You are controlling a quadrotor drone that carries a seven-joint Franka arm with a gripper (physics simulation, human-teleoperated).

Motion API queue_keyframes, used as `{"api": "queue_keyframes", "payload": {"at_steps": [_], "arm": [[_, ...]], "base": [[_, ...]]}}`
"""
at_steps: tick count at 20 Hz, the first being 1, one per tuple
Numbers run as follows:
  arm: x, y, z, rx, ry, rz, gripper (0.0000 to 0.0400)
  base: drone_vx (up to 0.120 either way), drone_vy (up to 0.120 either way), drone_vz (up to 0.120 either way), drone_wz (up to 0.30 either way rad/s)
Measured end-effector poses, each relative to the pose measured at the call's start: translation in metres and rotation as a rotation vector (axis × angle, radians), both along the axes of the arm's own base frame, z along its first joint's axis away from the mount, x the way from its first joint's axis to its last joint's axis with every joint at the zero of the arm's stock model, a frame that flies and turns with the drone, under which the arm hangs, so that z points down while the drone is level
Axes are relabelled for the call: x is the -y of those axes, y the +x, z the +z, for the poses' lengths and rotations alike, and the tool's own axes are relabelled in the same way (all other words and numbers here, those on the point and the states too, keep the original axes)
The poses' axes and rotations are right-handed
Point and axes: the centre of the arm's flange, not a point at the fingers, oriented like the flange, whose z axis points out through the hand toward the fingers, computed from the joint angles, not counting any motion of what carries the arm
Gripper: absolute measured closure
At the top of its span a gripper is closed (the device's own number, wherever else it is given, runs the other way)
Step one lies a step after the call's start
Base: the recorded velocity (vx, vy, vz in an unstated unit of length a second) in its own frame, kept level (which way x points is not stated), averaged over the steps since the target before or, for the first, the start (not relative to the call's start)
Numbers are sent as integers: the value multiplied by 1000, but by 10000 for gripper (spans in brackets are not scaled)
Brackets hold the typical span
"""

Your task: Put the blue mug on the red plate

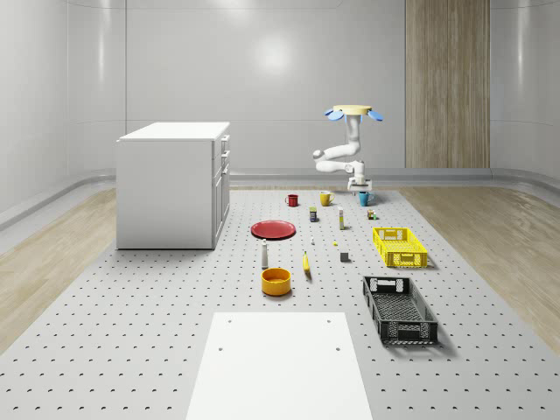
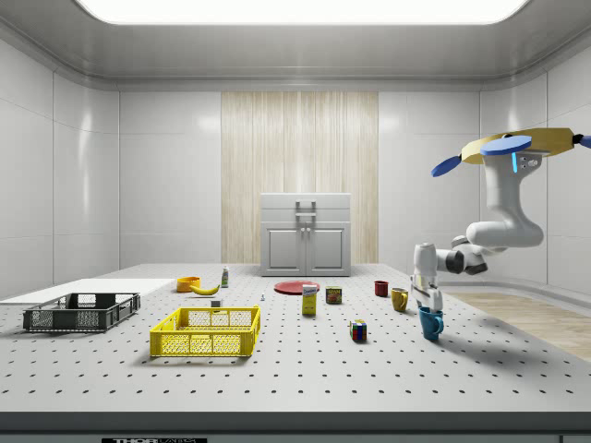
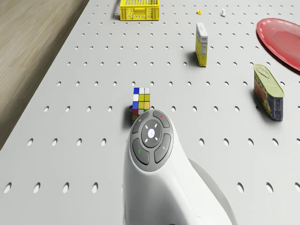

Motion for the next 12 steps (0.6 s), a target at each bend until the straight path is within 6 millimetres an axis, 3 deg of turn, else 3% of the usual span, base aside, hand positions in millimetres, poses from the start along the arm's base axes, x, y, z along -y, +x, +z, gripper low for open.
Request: {"api": "queue_keyframes", "payload": {"at_steps": [12], "arm": [[-3,2,5,0,0,0,0]], "base": [[0,0,0,0]]}}
